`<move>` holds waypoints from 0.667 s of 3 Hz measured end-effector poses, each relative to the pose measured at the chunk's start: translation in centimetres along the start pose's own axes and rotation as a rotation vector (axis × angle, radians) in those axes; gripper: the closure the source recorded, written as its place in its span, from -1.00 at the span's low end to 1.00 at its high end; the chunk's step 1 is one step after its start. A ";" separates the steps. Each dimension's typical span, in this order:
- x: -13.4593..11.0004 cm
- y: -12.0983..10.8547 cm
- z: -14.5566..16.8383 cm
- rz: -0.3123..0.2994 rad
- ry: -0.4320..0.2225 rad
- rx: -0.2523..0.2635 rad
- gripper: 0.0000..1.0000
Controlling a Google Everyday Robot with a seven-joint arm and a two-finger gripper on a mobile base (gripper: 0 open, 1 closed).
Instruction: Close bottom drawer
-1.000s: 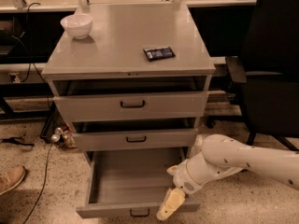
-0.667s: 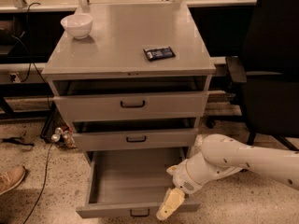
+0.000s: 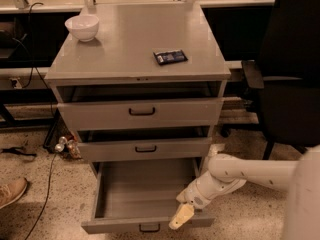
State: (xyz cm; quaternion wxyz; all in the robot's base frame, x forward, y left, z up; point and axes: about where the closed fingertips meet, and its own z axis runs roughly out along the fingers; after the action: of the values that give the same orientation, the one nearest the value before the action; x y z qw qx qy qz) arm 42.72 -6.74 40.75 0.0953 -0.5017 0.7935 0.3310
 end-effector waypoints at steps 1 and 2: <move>4.0 -3.1 5.7 0.073 0.021 -0.077 -0.08; 7.3 -4.4 9.4 0.138 0.029 -0.127 0.36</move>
Offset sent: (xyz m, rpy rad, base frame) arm -0.0256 -0.0164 -0.1870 0.0148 0.2838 -0.0662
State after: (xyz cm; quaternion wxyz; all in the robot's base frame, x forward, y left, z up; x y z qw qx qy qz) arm 41.29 -7.49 28.19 0.0288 -0.4557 0.8049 0.3789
